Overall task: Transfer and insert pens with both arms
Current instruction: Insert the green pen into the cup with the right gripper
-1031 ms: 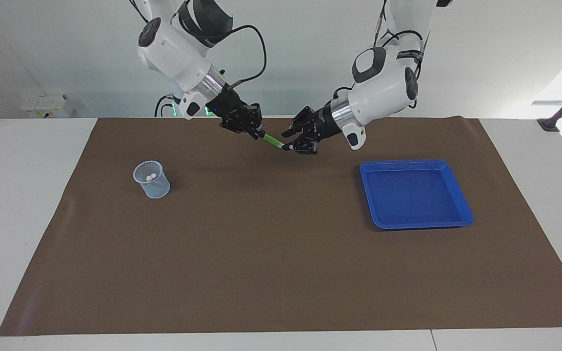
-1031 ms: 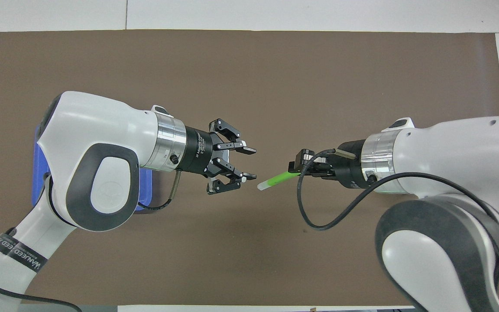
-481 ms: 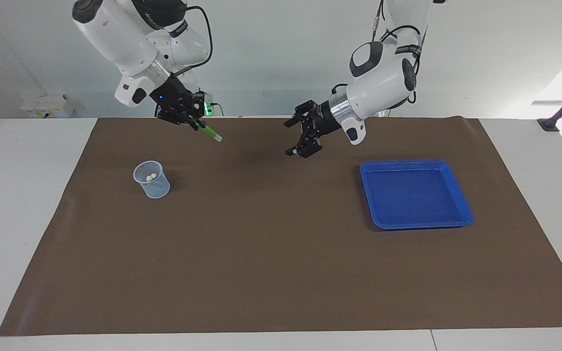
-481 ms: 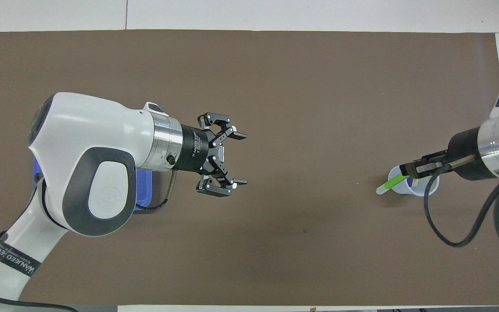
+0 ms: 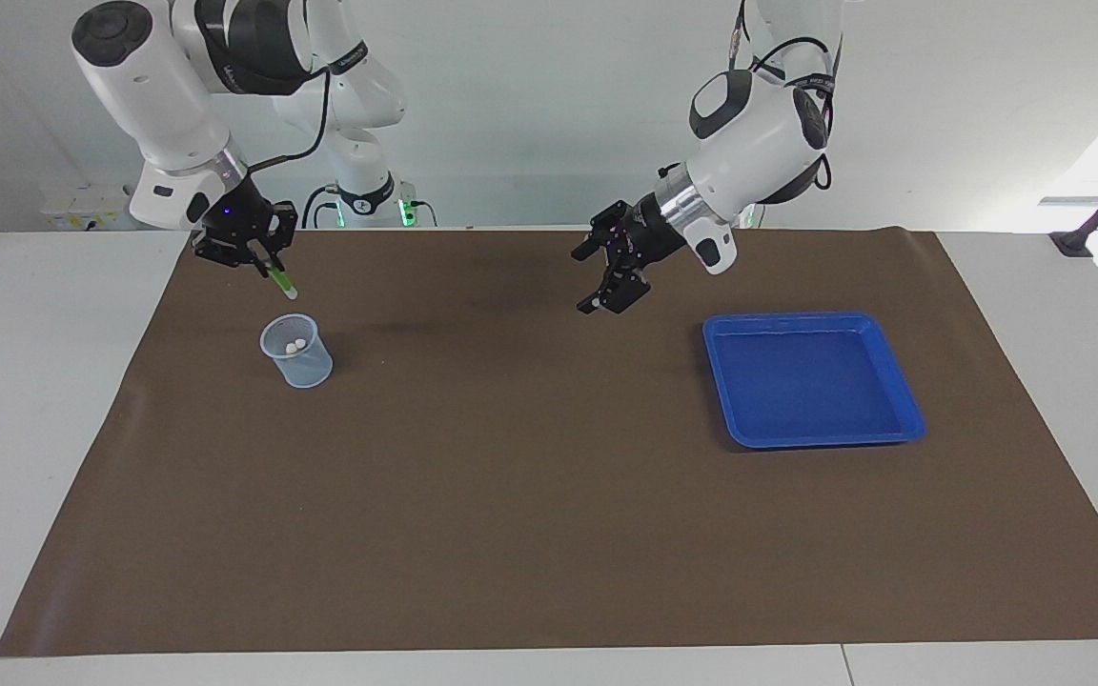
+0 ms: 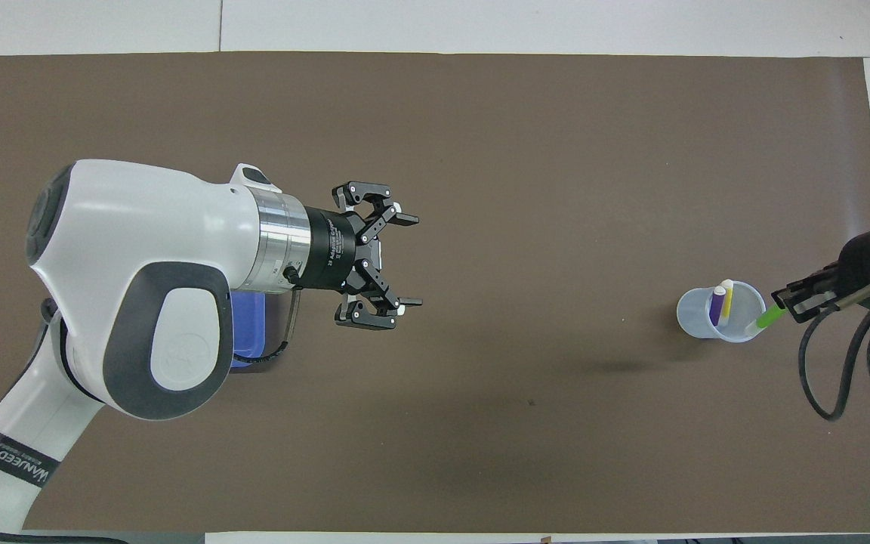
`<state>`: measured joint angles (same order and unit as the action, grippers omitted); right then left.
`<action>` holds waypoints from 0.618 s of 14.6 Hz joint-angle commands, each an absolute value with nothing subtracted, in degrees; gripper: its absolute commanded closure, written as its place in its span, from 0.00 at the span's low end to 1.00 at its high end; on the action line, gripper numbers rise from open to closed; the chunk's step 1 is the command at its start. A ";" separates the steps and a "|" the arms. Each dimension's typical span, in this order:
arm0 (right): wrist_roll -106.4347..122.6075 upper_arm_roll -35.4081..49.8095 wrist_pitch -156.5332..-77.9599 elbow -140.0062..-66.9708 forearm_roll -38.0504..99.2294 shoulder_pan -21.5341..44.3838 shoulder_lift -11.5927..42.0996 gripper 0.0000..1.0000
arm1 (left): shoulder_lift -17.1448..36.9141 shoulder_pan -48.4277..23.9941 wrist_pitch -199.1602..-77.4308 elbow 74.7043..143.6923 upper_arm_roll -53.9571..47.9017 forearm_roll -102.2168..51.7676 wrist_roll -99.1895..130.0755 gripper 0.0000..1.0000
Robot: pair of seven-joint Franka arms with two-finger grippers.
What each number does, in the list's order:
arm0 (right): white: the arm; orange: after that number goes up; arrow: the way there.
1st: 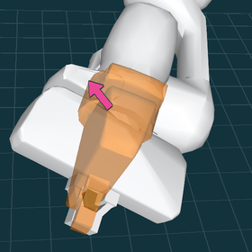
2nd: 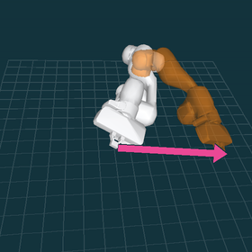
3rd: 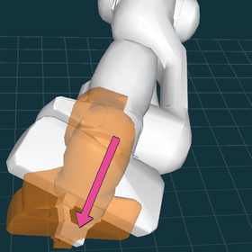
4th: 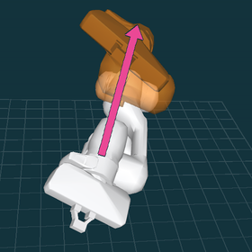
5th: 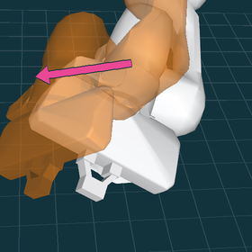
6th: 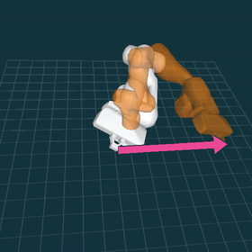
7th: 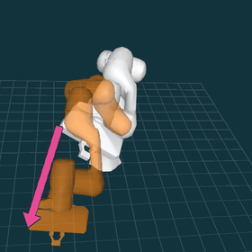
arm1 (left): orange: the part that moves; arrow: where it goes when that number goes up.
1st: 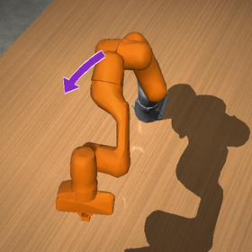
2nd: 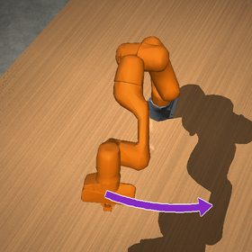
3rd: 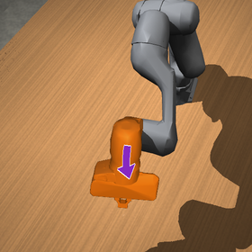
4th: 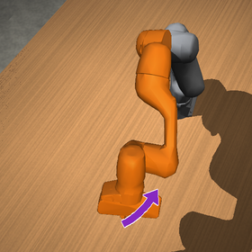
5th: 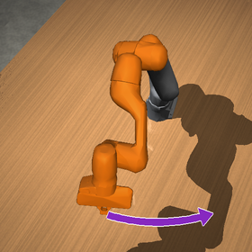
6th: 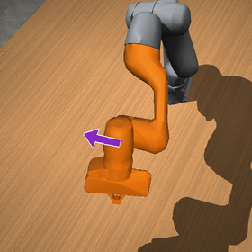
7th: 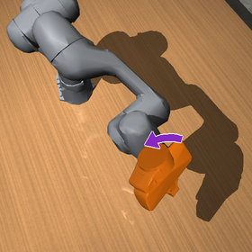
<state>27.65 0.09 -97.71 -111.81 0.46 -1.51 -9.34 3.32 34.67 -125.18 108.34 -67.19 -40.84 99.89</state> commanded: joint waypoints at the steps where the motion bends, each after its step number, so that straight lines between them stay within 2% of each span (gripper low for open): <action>1: 29.62 0.79 -103.35 -117.15 -0.70 -3.34 -10.38 1.00 | 1.76 33.93 -127.61 108.72 -67.06 -40.34 99.84 0.00; 4: 30.58 0.79 -108.27 -119.35 -0.79 -5.27 -7.66 1.00 | 1.67 34.01 -128.76 108.46 -67.06 -40.17 99.67 0.00; 9: 29.97 0.88 -110.04 -119.44 -0.70 -4.83 -6.16 1.00 | 1.93 34.01 -128.85 108.37 -66.62 -39.99 99.58 0.00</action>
